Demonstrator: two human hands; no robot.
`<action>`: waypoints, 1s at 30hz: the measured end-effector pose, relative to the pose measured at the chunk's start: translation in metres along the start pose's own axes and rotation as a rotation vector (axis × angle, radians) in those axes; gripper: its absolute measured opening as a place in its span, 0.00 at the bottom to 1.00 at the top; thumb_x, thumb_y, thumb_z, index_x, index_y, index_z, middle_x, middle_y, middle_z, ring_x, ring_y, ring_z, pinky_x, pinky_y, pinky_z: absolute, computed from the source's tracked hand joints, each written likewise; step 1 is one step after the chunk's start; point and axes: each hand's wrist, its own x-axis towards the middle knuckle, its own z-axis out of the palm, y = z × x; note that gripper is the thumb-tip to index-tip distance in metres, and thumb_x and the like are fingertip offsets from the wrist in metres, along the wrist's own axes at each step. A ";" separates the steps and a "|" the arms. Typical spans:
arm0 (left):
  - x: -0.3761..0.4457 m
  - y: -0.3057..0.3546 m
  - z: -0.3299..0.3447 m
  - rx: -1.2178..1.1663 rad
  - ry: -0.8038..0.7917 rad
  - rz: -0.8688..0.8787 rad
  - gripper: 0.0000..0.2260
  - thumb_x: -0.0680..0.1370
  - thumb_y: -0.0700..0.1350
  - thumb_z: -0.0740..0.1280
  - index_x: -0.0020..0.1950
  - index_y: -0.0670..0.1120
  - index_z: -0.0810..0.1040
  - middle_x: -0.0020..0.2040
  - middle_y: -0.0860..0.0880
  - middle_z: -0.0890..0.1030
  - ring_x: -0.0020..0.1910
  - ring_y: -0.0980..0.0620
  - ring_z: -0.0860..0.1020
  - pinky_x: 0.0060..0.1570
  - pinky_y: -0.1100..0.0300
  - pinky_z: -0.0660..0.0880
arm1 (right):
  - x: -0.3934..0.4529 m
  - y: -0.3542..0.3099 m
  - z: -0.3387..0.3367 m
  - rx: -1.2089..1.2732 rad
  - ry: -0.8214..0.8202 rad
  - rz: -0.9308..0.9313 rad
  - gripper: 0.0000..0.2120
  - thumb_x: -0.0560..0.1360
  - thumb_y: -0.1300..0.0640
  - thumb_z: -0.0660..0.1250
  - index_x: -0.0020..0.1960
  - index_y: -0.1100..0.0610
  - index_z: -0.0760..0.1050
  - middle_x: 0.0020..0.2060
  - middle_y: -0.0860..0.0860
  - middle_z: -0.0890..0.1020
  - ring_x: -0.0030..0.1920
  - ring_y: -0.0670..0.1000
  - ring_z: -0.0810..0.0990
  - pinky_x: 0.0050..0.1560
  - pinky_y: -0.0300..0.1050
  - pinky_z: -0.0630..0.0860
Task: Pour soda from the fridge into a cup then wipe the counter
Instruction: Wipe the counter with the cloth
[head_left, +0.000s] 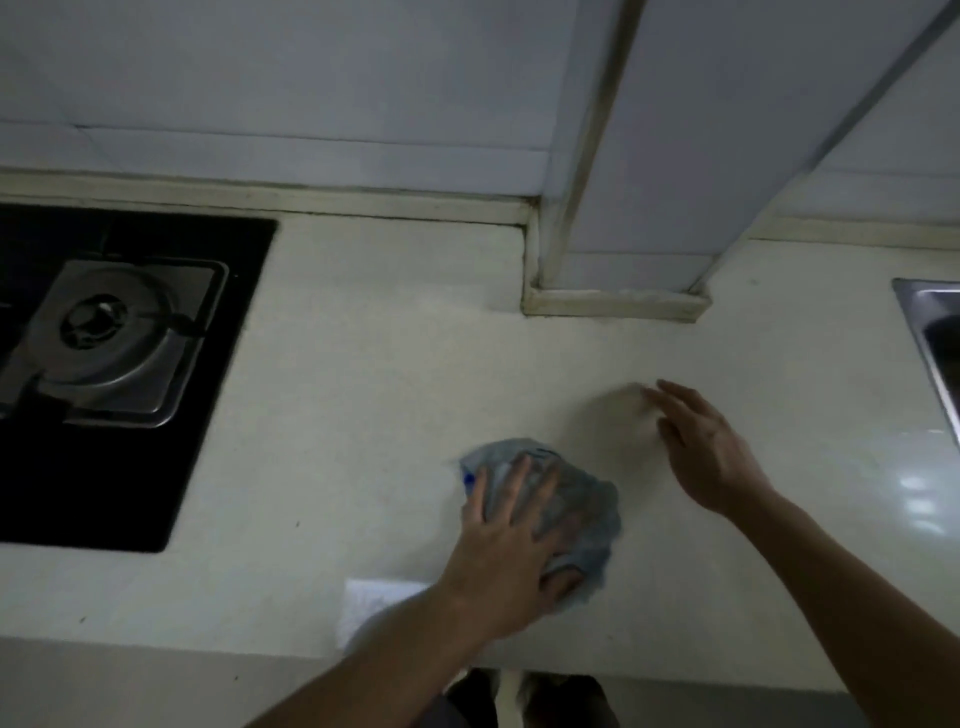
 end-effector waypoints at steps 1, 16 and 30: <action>0.010 0.018 0.001 -0.019 -0.029 0.032 0.29 0.75 0.67 0.60 0.75 0.60 0.65 0.80 0.47 0.61 0.78 0.38 0.57 0.69 0.29 0.58 | -0.006 0.014 -0.009 -0.011 0.057 0.063 0.21 0.80 0.61 0.59 0.73 0.54 0.69 0.72 0.56 0.69 0.69 0.60 0.69 0.67 0.57 0.69; 0.254 0.103 -0.030 0.026 -0.159 -0.057 0.30 0.80 0.69 0.46 0.78 0.66 0.38 0.80 0.54 0.32 0.78 0.44 0.32 0.72 0.35 0.33 | -0.103 0.113 -0.016 -0.126 0.029 0.315 0.27 0.81 0.49 0.56 0.79 0.53 0.55 0.78 0.53 0.58 0.77 0.57 0.58 0.70 0.58 0.67; 0.170 0.182 0.007 0.058 -0.179 0.207 0.35 0.80 0.63 0.58 0.79 0.63 0.38 0.80 0.51 0.32 0.78 0.42 0.33 0.69 0.35 0.28 | -0.094 0.163 -0.046 -0.087 0.062 0.290 0.24 0.80 0.50 0.59 0.76 0.47 0.62 0.74 0.52 0.67 0.69 0.59 0.69 0.59 0.58 0.76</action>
